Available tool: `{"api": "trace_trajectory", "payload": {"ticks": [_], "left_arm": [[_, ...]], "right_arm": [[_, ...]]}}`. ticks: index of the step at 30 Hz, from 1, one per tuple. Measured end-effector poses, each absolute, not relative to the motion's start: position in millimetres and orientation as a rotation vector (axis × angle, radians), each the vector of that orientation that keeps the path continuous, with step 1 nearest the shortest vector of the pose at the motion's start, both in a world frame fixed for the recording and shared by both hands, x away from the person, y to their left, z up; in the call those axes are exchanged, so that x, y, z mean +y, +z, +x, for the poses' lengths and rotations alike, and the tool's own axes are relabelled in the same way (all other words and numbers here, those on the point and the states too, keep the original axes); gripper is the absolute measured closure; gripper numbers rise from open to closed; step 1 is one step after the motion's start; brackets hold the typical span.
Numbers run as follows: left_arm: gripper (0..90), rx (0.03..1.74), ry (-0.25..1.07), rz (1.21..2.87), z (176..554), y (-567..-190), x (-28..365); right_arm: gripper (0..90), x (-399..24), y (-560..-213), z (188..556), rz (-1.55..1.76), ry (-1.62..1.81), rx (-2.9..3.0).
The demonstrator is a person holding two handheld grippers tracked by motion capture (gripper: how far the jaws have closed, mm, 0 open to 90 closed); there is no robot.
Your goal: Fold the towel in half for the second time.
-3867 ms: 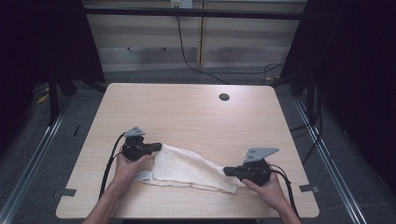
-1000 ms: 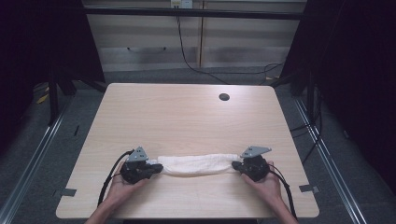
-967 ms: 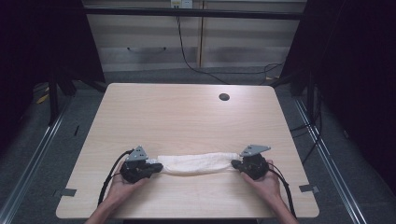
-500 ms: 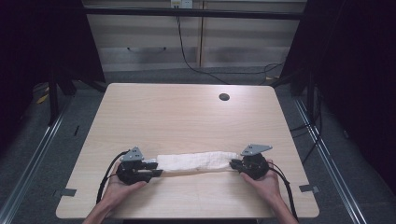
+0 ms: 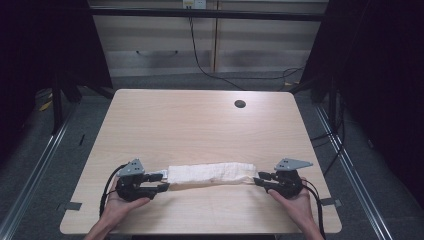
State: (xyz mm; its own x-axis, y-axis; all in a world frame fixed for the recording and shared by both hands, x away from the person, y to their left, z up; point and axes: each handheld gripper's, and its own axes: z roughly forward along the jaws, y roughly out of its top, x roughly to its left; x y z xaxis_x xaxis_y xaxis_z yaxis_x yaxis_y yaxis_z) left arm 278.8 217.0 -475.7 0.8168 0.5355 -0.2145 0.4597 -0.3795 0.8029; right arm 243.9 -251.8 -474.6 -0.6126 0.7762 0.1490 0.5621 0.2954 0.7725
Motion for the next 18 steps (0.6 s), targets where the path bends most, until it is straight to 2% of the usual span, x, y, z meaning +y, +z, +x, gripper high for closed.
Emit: {"api": "trace_trajectory", "payload": {"ticks": [4,10,11,18], "left_arm": [[45.5,0.839,0.111,2.005,274.7,-474.7,234.9],[41.4,0.935,0.127,2.007,275.1,-485.4,255.4],[41.6,0.947,0.136,1.997,275.9,-486.5,256.4],[37.6,0.99,0.2,1.973,280.9,-490.1,258.6]], "right_arm": [[58.7,-264.0,-468.0,232.5,1.28,1.264,2.228],[48.6,-289.1,-473.8,219.2,1.357,1.228,2.129],[45.0,-293.1,-477.0,219.5,1.385,1.22,2.105],[38.0,-308.1,-496.5,231.0,1.465,1.092,2.092]]}}
